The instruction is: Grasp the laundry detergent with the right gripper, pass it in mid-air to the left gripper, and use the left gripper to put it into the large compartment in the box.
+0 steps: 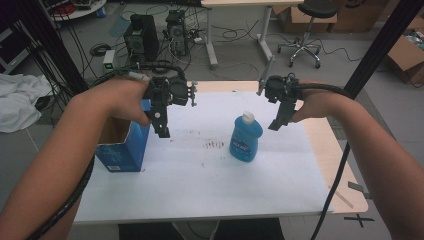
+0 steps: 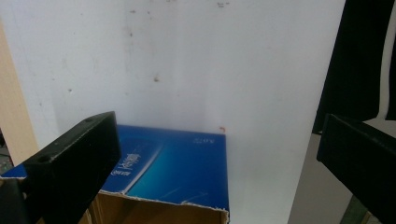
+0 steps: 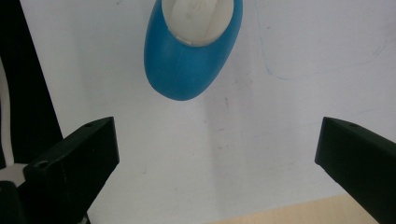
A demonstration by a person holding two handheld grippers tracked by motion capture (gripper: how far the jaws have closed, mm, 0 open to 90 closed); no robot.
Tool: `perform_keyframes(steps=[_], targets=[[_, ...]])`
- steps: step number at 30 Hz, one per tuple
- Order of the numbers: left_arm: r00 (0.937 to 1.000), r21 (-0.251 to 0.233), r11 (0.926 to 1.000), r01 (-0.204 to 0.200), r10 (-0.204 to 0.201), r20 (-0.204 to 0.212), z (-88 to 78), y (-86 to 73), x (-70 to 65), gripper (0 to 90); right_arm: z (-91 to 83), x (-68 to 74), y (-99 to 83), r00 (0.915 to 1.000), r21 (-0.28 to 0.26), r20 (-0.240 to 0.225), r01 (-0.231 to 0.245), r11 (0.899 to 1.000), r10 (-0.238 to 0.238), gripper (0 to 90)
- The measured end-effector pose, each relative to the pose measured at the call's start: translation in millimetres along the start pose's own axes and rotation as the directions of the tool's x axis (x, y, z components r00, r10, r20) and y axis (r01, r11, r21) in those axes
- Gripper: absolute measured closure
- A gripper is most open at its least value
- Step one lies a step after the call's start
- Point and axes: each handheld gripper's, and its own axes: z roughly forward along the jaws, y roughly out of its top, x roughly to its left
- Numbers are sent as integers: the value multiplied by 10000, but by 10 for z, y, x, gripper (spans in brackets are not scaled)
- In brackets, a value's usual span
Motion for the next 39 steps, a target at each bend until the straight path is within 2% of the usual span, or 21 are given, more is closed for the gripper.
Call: perform_keyframes(steps=[3,5,6,9,13,15,16,18,20,21,22,24,29,34,35,36,37,38,39], targets=[[10000,-42,10000,-53,53,-38,-8,-3,-9,1,-11,11,-70,9999,-272,25,-109,9996,110,0],[10000,-67,9999,-77,77,-42,-13,-3,-18,1,-13,47,-174,9997,-948,5,-254,9952,256,0],[10000,-59,10000,-78,78,-37,-13,-3,-25,1,-13,47,-174,9997,-948,5,-254,9952,256,0],[9999,-84,9999,-140,139,-64,-14,-9,-36,1,17,108,-252,9991,-1522,97,-391,9876,411,0],[9998,-56,9998,-174,173,-89,-21,-20,-50,1,111,167,-358,9985,-2179,109,-508,9747,545,0],[9998,-130,9997,-192,191,-91,-20,-27,-58,1,176,189,-419,9977,-2565,-68,-670,9642,675,0],[9998,-109,9998,-187,186,-102,-20,-30,-60,1,249,204,-469,9969,-2653,-41,-774,9611,792,0],[9997,-97,9998,-194,193,-118,-26,-40,-63,1,279,207,-496,9963,-2760,-82,-849,9574,860,0],[9998,-113,9998,-177,175,-138,-29,-46,-67,1,353,218,-582,9945,-3160,-171,-1037,9431,1036,0],[9998,-107,9998,-167,165,-148,-32,-50,-68,1,353,218,-582,9945,-3160,-171,-1037,9431,1036,0],[9998,-165,9998,-145,143,-155,-28,-55,-71,1,375,222,-611,9939,-3307,-175,-1084,9375,1088,0],[9998,-147,9998,-159,157,-153,-30,-59,-69,1,418,234,-669,9926,-3694,-63,-1147,9222,1210,0],[9998,-135,9998,-165,163,-122,-17,-48,-70,1,557,270,-788,9875,-4645,4,-1396,8745,1578,0],[9998,-136,9997,-196,195,-102,-5,-24,-81,1,733,294,-890,9801,-5442,-108,-1721,8211,1983,0],[9997,-146,9996,-226,224,-107,-2,-20,-82,1,805,306,-922,9766,-5636,-99,-1830,8056,2149,0],[9997,-131,9996,-238,237,-116,-3,-16,-84,1,805,306,-922,9766,-5636,-99,-1830,8056,2149,0],[9997,-130,9997,-228,227,-107,-3,-12,-87,1,840,308,-938,9759,-5750,-194,-1888,7960,2174,0],[9997,-128,9997,-223,221,-100,-4,-9,-90,1,894,324,-966,9727,-5949,-181,-1965,7794,2314,0],[9996,-134,9996,-253,252,-98,-3,-5,-94,1,894,324,-966,9727,-5949,-181,-1965,7794,2314,0]])
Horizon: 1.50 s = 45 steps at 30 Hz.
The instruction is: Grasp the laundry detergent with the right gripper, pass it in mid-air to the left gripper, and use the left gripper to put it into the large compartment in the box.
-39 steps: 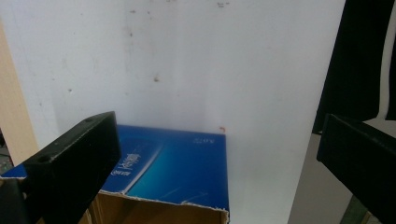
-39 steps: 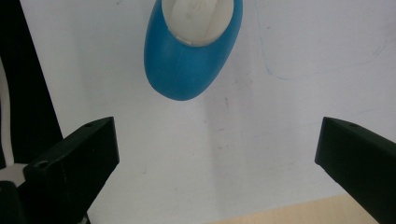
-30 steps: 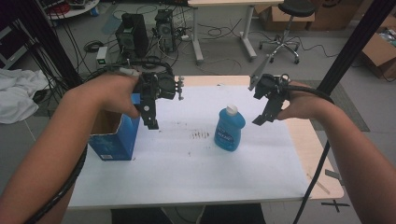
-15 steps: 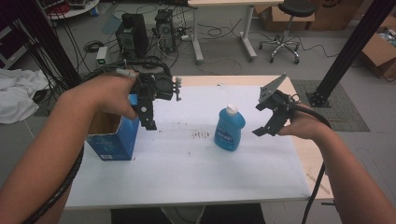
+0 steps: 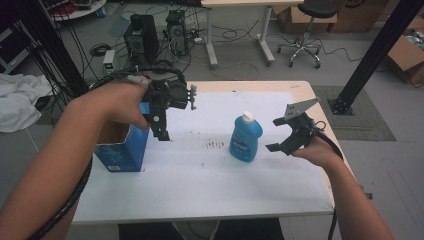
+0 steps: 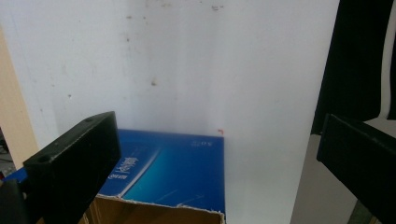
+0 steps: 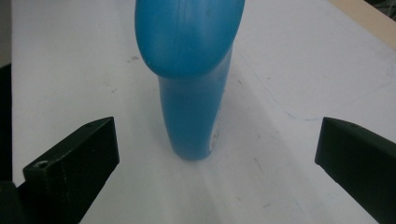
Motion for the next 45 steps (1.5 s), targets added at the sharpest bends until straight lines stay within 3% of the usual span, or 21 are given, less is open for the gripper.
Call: perform_keyframes(steps=[9,21,26,42,45], targets=[[10000,1,10000,-46,46,-14,5,-1,-11,1,261,110,-261,9993,-939,3,-370,9949,372,0],[10000,-73,10000,-66,66,-30,12,-14,-24,1,548,210,-373,9966,-1906,311,-691,9792,763,0],[10000,-61,10000,-64,63,-45,8,-34,-32,1,654,224,-402,9928,-2420,501,-937,9658,1088,0],[9999,-126,9999,93,-94,-63,7,-96,-48,1,856,251,-396,9856,-3381,797,-1142,9342,1494,0],[9999,-139,9998,109,-110,-70,13,-99,-50,1,881,248,-384,9834,-3709,819,-1206,9208,1618,0]])
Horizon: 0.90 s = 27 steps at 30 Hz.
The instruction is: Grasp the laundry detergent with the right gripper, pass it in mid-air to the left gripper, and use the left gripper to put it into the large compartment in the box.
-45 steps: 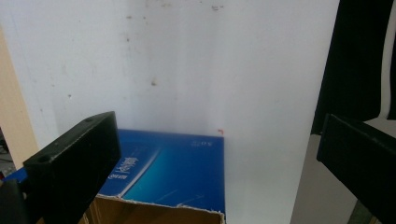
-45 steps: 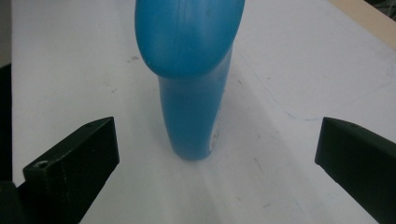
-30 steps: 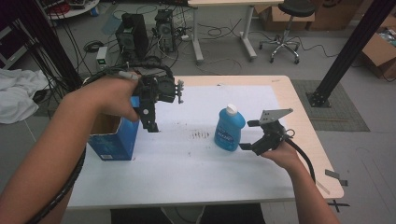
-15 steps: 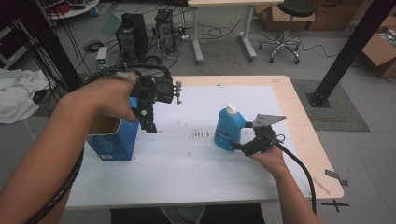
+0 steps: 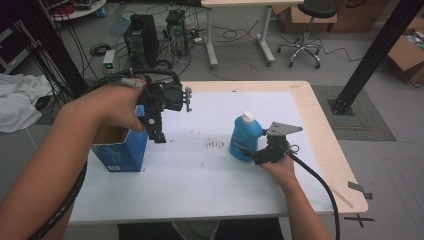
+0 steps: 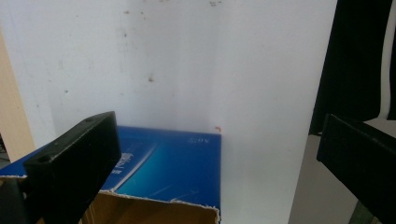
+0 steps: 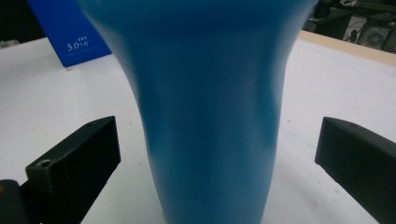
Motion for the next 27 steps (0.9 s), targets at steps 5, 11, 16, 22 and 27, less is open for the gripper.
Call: perform_keyframes(steps=[5,11,16,22,27], targets=[[10000,24,10000,-42,42,-7,1,-1,-5,1,36,15,-12,10000,-74,35,-6,10000,6,0],[10000,23,10000,-17,17,-24,8,-9,-12,1,83,33,-39,9998,-195,177,-31,9998,35,0],[10000,30,10000,5,-5,-31,18,-23,-15,1,109,43,-61,9993,-271,366,-52,9996,62,0],[10000,77,10000,21,-20,-35,24,-26,-15,1,133,41,-74,9988,-389,488,-46,9992,65,21],[10000,105,9999,11,-10,-38,26,-20,-13,1,131,53,-72,9977,-422,668,119,9990,-91,63]])
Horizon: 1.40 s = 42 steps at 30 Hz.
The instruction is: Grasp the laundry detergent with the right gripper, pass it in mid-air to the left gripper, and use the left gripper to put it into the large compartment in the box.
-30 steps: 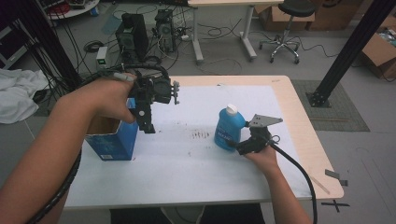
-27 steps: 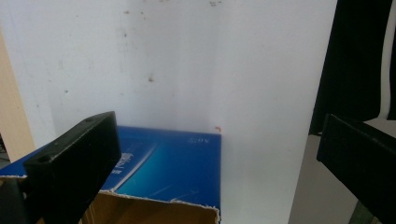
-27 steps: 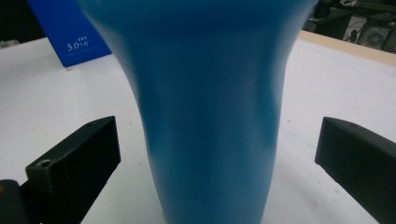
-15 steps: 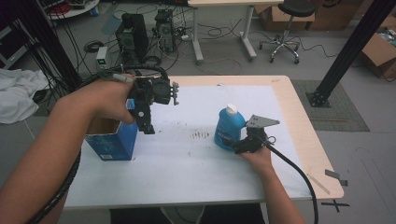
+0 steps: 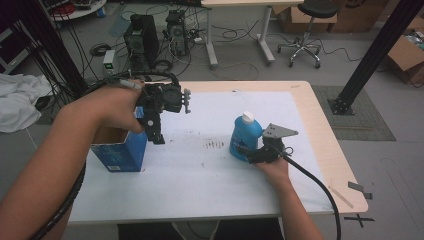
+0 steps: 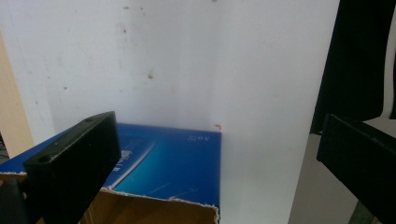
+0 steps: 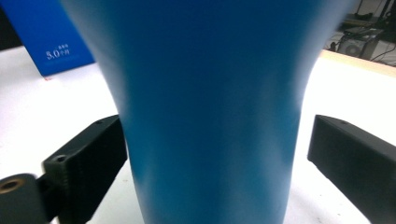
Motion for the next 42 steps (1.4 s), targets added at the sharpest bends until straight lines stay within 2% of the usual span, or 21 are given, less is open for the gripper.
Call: perform_keyframes(steps=[17,31,34,42], targets=[[10000,23,10000,-42,42,39,28,34,0,1,8,48,-10,9998,-130,38,200,9997,-199,217],[10000,104,9999,-77,76,62,41,57,7,1,18,46,-20,9999,-208,-52,94,9997,-95,281],[10000,115,9999,-67,66,46,48,61,8,1,18,46,-19,10000,-275,10,78,9996,-78,328],[9999,136,9999,-99,99,41,44,72,8,1,24,51,-29,10000,-296,-14,26,9996,-27,340]])
